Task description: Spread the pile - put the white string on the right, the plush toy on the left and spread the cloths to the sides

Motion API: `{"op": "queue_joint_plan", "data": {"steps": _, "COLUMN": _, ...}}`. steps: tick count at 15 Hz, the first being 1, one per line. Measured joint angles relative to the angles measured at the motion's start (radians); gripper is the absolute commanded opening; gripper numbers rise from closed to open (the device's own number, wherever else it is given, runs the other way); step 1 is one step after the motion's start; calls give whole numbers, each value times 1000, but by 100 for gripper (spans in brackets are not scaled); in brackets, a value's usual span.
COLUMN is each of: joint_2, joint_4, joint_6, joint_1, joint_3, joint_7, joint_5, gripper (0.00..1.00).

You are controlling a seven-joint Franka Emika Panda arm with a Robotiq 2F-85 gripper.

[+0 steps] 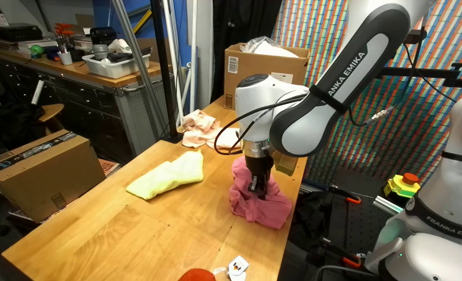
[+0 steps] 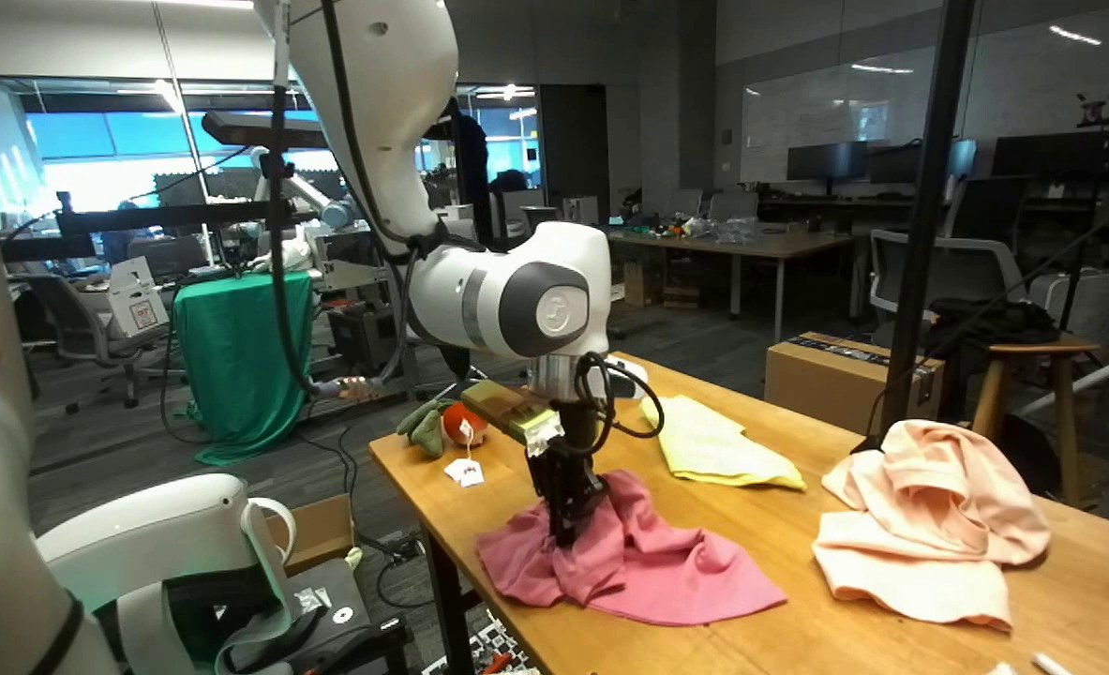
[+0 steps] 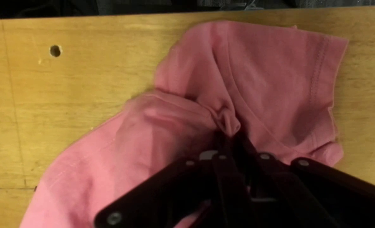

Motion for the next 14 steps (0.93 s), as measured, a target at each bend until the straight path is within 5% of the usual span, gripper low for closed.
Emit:
{"op": "queue_joint_plan", "data": {"steps": 7, "joint_2": -18, "joint_4": -15, "joint_6": -16, "joint_1": 0, "joint_3": 30, "joint_7": 1, "joint_5": 4, "gripper": 11}}
{"op": "queue_joint_plan", "data": {"steps": 8, "joint_2": -18, "joint_4": -15, "joint_6": -15, "joint_1": 0, "joint_3": 30, "joint_7": 4, "joint_5": -2, "gripper": 17}}
{"op": "queue_joint_plan", "data": {"steps": 9, "joint_2": -18, "joint_4": -14, "joint_6": -15, "joint_1": 0, "joint_3": 30, "joint_7": 8, "joint_5": -6, "gripper": 37}}
{"op": "queue_joint_plan", "data": {"steps": 14, "joint_2": -22, "joint_4": -5, "joint_6": -21, "joint_1": -1, "joint_3": 28, "joint_7": 32, "joint_5": -4, "gripper": 73}}
